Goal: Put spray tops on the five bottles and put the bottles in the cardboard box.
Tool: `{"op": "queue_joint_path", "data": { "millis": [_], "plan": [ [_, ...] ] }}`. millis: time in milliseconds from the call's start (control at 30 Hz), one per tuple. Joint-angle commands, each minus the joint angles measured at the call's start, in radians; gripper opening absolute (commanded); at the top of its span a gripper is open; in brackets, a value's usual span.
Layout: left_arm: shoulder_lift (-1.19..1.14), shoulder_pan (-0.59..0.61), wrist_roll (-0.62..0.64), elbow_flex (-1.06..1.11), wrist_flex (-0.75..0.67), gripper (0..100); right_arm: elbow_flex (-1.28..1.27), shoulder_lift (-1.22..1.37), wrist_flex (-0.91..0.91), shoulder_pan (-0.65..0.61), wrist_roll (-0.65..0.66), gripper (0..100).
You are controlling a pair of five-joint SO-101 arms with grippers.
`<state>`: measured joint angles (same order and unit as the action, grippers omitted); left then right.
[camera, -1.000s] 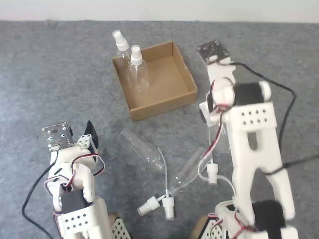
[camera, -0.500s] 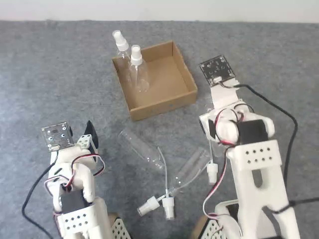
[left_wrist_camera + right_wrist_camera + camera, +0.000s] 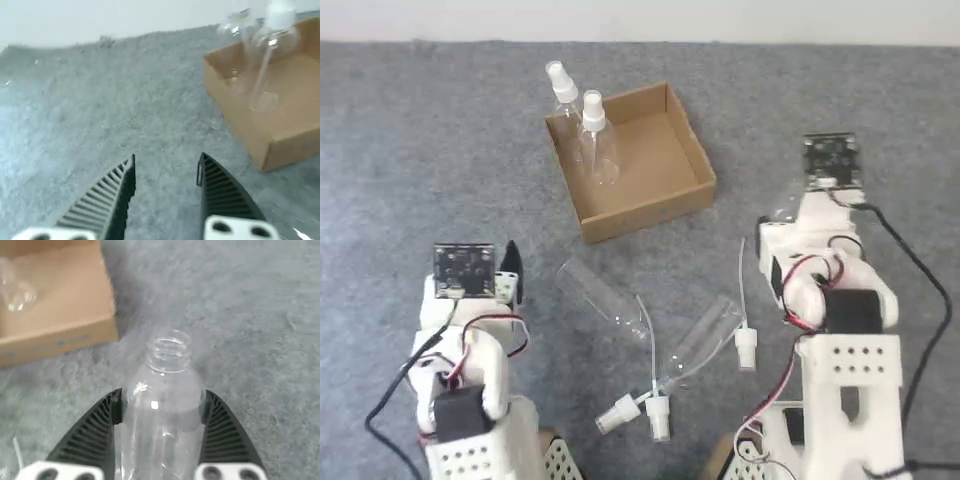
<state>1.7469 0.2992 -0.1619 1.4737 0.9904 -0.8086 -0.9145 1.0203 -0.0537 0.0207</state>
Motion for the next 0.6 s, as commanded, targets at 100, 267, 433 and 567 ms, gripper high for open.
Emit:
{"op": "queue_joint_path", "data": {
  "millis": [100, 267, 433, 567],
  "plan": [
    [0.003, -0.183, -0.046, -0.222, 0.186, 19, -0.026, -0.071, -0.082, 0.102, -0.092, 6.1],
    [0.002, -0.305, -0.083, -0.271, 0.252, 19, -0.034, -0.062, -0.105, 0.148, -0.132, 6.1],
    [-0.109, -0.419, -0.100, -0.274, 0.261, 19, -0.034, -0.062, -0.107, 0.163, -0.132, 6.1],
    [-0.287, -0.534, -0.101, -0.323, 0.269, 19, -0.035, -0.059, -0.119, 0.170, -0.146, 6.1]
  ]
}}
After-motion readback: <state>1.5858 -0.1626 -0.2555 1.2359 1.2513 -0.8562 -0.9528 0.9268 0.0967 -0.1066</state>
